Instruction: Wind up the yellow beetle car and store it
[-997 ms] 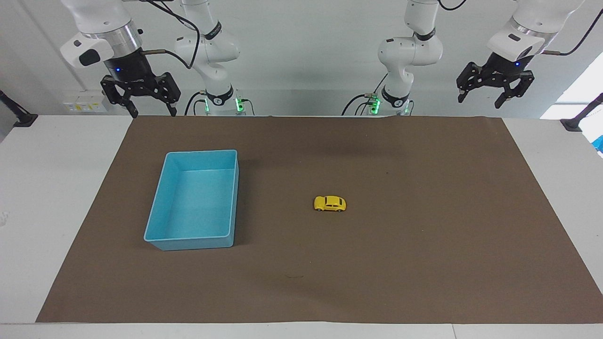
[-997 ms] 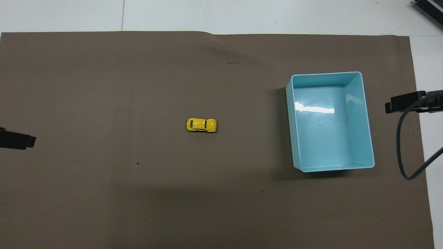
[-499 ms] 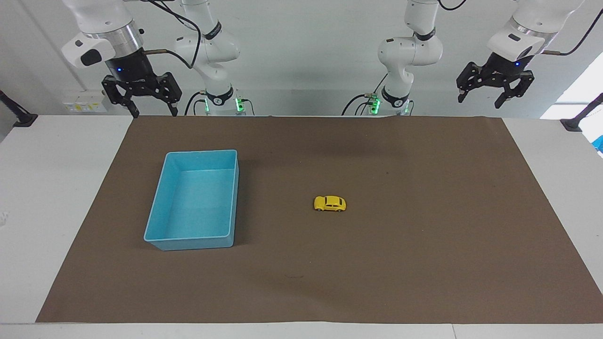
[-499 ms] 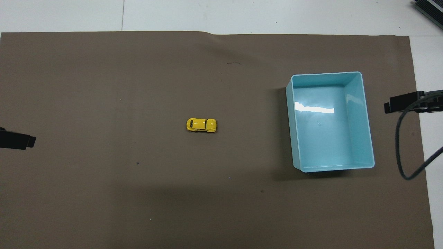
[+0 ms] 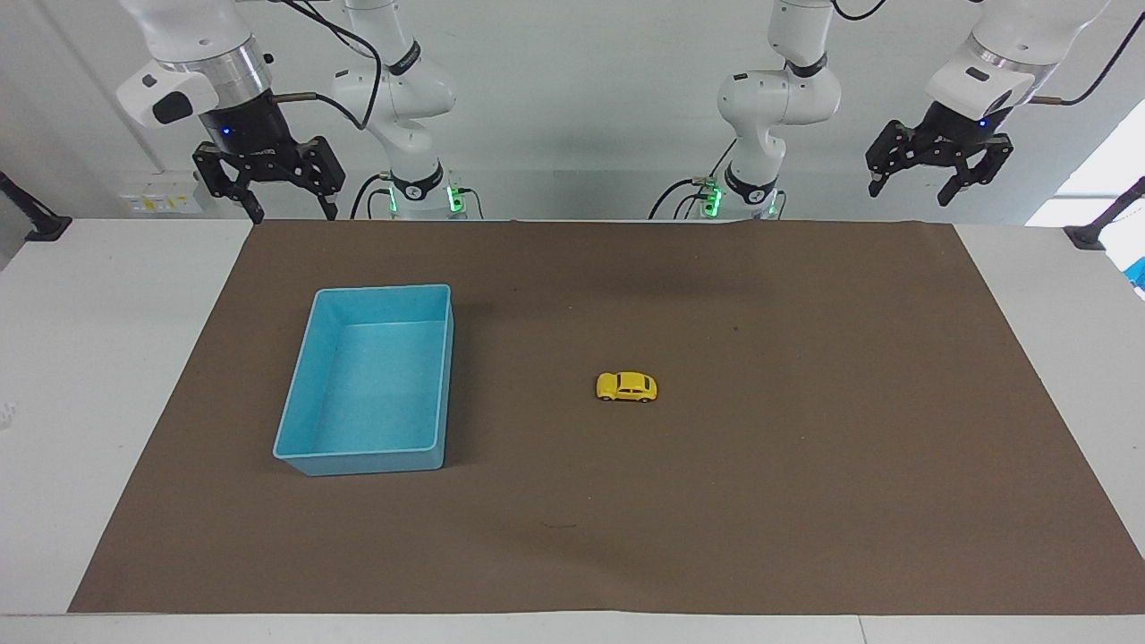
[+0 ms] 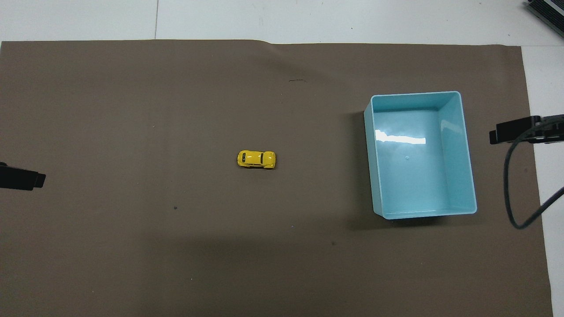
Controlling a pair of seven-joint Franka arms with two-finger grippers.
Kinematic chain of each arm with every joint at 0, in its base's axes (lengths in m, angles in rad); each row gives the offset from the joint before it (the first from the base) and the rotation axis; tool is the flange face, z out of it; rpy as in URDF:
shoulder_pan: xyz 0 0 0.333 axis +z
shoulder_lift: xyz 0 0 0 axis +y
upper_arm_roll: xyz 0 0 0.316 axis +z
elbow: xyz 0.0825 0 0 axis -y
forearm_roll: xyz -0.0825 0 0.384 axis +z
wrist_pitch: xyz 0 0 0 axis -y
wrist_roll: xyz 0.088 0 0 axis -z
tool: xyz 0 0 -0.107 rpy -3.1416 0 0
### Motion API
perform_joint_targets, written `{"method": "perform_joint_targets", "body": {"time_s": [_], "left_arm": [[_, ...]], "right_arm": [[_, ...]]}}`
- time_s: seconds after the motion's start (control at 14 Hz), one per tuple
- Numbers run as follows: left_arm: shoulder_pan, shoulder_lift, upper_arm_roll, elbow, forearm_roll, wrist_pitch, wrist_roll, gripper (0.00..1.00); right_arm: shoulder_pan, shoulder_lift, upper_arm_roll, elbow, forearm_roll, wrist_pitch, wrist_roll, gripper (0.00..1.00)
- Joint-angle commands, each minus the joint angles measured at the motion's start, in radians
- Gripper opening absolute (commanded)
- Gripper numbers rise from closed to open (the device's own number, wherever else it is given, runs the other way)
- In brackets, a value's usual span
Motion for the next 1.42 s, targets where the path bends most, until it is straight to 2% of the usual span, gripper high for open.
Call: {"method": "perform_joint_targets", "body": {"time_s": [0.0, 0.5, 0.71, 0.93, 1.14, 1.35], "left_arm": [[-0.054, -0.010, -0.001, -0.042, -0.009, 0.024, -0.162, 1.00], [-0.181, -0.001, -0.003, -0.126, -0.019, 0.136, -0.627, 1.00], [-0.245, 0.033, -0.001, -0.129, -0.049, 0.174, -0.962, 1.00], [-0.307, 0.068, -0.003, -0.129, -0.049, 0.282, -1.352, 1.00], [-0.315, 0.079, -0.001, -0.154, -0.050, 0.306, -1.504, 1.00], [-0.332, 0.106, -0.001, -0.166, -0.055, 0.383, -1.745, 1.00]], "right_arm": [[-0.006, -0.011, -0.004, -0.010, 0.018, 0.008, -0.011, 1.00], [-0.007, -0.015, -0.005, -0.014, 0.018, 0.002, -0.011, 1.00], [-0.006, -0.015, -0.007, -0.014, 0.018, 0.001, -0.011, 1.00], [-0.006, -0.015, -0.007, -0.014, 0.018, 0.001, -0.011, 1.00], [-0.006, -0.015, -0.007, -0.014, 0.018, 0.001, -0.011, 1.00], [-0.006, -0.015, -0.011, -0.014, 0.018, -0.001, -0.011, 1.00]]}}
